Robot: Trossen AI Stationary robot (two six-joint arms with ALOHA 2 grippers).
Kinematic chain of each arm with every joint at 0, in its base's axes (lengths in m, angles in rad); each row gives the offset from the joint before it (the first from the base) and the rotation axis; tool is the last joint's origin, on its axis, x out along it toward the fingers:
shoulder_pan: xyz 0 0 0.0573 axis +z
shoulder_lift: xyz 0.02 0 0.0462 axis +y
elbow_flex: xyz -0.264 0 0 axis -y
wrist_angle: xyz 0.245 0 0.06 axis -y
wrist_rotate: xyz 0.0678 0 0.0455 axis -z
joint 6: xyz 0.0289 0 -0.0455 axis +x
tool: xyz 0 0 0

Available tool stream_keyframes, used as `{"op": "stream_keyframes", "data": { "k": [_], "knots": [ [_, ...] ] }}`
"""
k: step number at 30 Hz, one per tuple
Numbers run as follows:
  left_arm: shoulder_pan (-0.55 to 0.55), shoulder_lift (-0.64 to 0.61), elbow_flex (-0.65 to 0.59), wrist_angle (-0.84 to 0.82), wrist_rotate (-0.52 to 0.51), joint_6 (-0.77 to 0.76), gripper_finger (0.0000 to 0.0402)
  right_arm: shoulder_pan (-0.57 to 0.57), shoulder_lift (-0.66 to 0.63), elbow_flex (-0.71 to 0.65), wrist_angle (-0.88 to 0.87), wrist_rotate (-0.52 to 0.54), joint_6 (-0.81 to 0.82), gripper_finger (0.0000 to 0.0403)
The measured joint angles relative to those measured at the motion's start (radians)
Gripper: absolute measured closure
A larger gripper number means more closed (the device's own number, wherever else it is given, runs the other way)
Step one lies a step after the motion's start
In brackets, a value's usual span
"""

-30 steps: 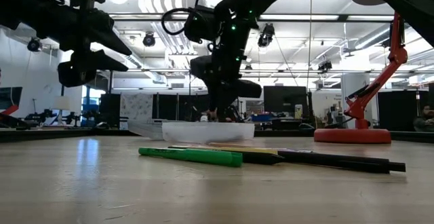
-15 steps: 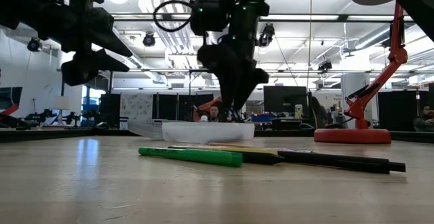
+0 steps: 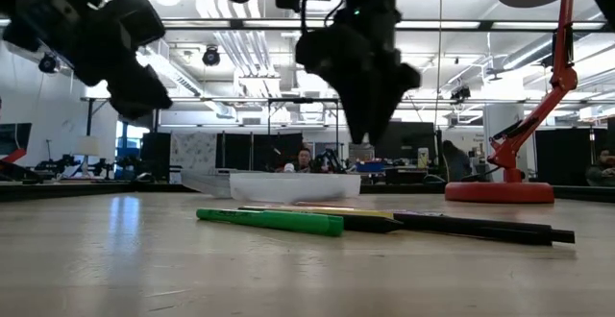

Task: Pick & place school supplies into a supply box
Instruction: Put the green pen into the black supply box

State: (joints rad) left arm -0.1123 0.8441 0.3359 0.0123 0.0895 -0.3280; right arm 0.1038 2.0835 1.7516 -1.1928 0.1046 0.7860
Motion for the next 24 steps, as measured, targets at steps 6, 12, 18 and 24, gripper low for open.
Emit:
{"op": "stream_keyframes", "data": {
  "k": [6,12,18,24],
  "knots": [
    [-0.001,0.288,0.044,0.139,0.078,0.120,0.0272,0.079,-0.057,-0.002,-0.118,0.059,0.163,0.0232],
    [-0.022,0.545,0.177,0.145,0.115,0.206,0.0272,0.135,-0.104,-0.018,-0.226,0.092,0.251,0.0232],
    [-0.123,0.677,0.314,0.126,0.116,0.302,0.0272,0.197,-0.232,-0.175,-0.236,0.119,0.358,0.0232],
    [-0.152,0.787,0.409,0.124,0.072,0.308,0.0272,0.270,-0.408,-0.393,-0.153,0.143,0.540,0.0232]
  ]
}}
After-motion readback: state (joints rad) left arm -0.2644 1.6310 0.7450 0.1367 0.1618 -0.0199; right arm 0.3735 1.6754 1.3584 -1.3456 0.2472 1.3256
